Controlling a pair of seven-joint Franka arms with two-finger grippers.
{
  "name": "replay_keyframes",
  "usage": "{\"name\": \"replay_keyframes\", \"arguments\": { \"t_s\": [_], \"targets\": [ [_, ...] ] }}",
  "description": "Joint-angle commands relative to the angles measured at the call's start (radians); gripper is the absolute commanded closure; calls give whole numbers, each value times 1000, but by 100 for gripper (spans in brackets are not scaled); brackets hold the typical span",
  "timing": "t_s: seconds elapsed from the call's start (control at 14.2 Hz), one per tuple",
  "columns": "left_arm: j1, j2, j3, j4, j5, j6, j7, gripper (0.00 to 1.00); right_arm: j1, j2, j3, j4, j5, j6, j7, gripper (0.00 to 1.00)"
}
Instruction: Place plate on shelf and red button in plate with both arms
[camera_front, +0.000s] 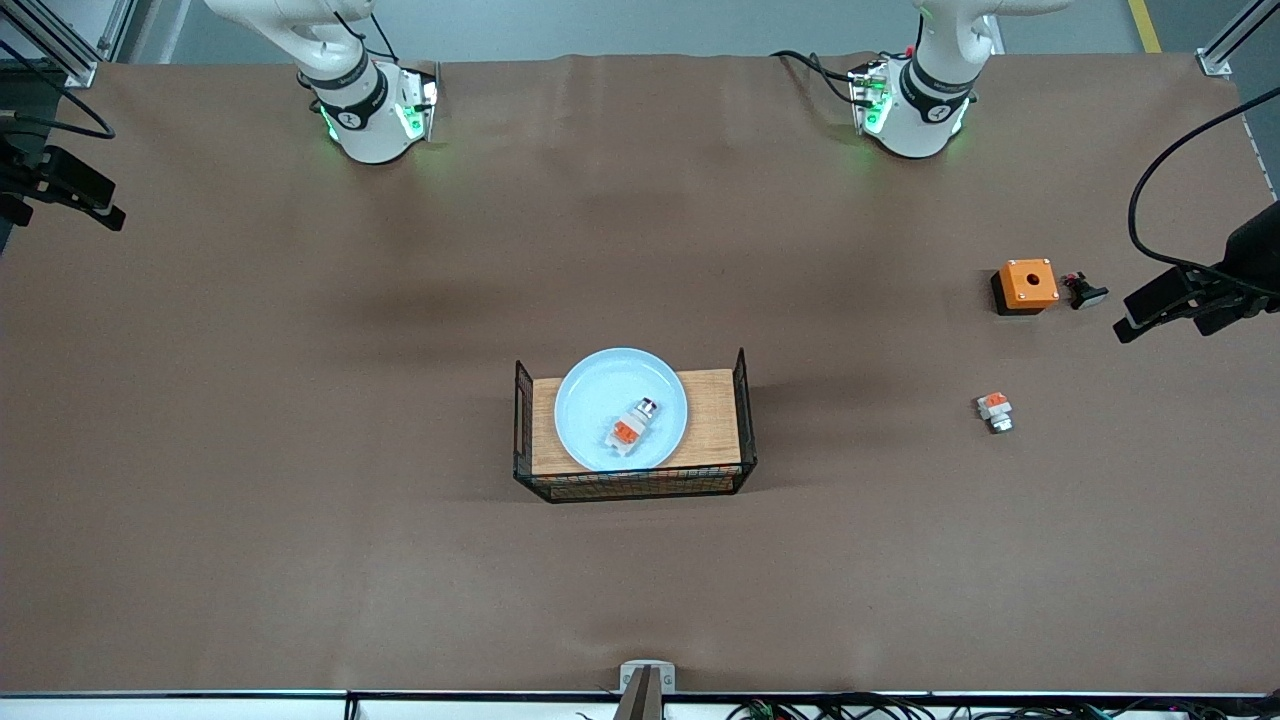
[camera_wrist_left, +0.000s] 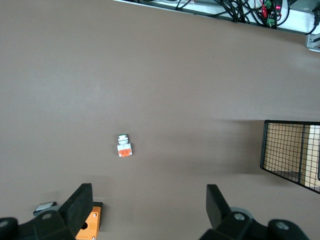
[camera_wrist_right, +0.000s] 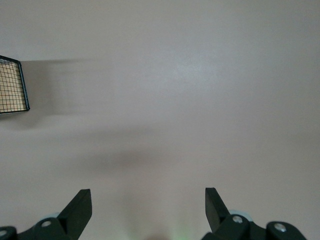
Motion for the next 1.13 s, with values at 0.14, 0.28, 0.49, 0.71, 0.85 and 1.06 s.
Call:
{"name": "replay_keyframes", "arguments": {
  "t_s": [0.14,0.28,0.49,0.71,0.85,1.06],
  "targets": [
    [-8,-40,-2,8,51,-58,-2,0,7,-26,-1,-26,-13,12,11,0],
    [-11,-42,-18,7,74,-94,-26,0,5,-24,-1,-25,-13,18,11,0],
    [-1,-60,-71,2,129,-111,-79,0,1,-24,-6,-26,-7,29,8,0],
    [3,-74,-66,5,120,-113,-57,0,-1,-26,-7,-29,0,28,11,0],
    [11,-76,-66,8,117,-114,-50,0,0,-26,-6,-29,2,28,14,0],
    [9,-71,-65,30,110,-113,-50,0,0,-27,-6,-31,11,28,17,0]
  ]
}}
